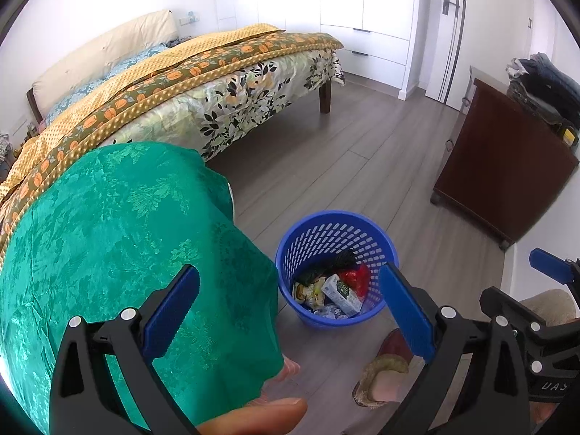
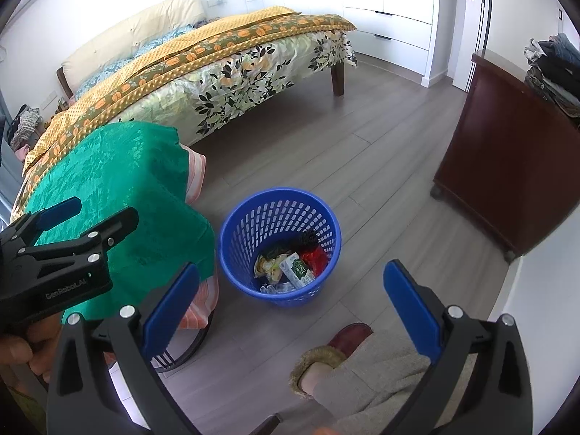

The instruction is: Collect trash

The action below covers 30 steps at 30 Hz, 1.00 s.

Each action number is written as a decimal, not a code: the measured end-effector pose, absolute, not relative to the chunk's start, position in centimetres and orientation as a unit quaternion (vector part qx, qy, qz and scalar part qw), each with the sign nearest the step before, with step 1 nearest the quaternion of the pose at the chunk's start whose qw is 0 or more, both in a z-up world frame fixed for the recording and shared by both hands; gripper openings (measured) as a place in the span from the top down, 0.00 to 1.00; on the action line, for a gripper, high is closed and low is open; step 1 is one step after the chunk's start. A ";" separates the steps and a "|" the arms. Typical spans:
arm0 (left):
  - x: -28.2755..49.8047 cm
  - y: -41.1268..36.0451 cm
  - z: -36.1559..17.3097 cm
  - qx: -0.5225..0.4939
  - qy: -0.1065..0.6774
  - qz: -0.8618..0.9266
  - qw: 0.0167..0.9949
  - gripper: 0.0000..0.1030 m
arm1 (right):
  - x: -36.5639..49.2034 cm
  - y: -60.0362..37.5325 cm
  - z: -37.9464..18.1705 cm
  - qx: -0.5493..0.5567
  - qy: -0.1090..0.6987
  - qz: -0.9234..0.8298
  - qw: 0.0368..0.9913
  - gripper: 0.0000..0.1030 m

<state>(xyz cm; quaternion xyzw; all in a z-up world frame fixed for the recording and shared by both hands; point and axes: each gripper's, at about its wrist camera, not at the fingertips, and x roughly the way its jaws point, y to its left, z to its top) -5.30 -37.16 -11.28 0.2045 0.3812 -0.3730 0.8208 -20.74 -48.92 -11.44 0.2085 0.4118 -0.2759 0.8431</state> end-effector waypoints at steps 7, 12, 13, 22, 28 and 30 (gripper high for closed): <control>-5.1 -37.3 -11.7 0.209 0.385 -0.373 0.818 0.05 | -20.6 -48.8 -11.5 0.209 0.414 -0.276 0.842 0.05; -5.1 -37.5 -11.7 0.211 0.385 -0.373 0.817 0.05 | -20.5 -48.7 -11.6 0.208 0.414 -0.273 0.843 0.04; -5.1 -37.5 -11.8 0.211 0.385 -0.373 0.817 0.05 | -20.6 -48.7 -11.6 0.208 0.414 -0.274 0.843 0.04; -5.1 -37.5 -11.8 0.211 0.386 -0.373 0.817 0.05 | -20.5 -48.5 -11.7 0.208 0.414 -0.274 0.843 0.05; -5.0 -37.5 -11.8 0.211 0.386 -0.372 0.817 0.05 | -20.3 -48.4 -11.9 0.208 0.416 -0.273 0.842 0.04; -5.0 -37.4 -12.0 0.211 0.386 -0.372 0.817 0.05 | -20.3 -48.4 -11.9 0.207 0.416 -0.273 0.842 0.04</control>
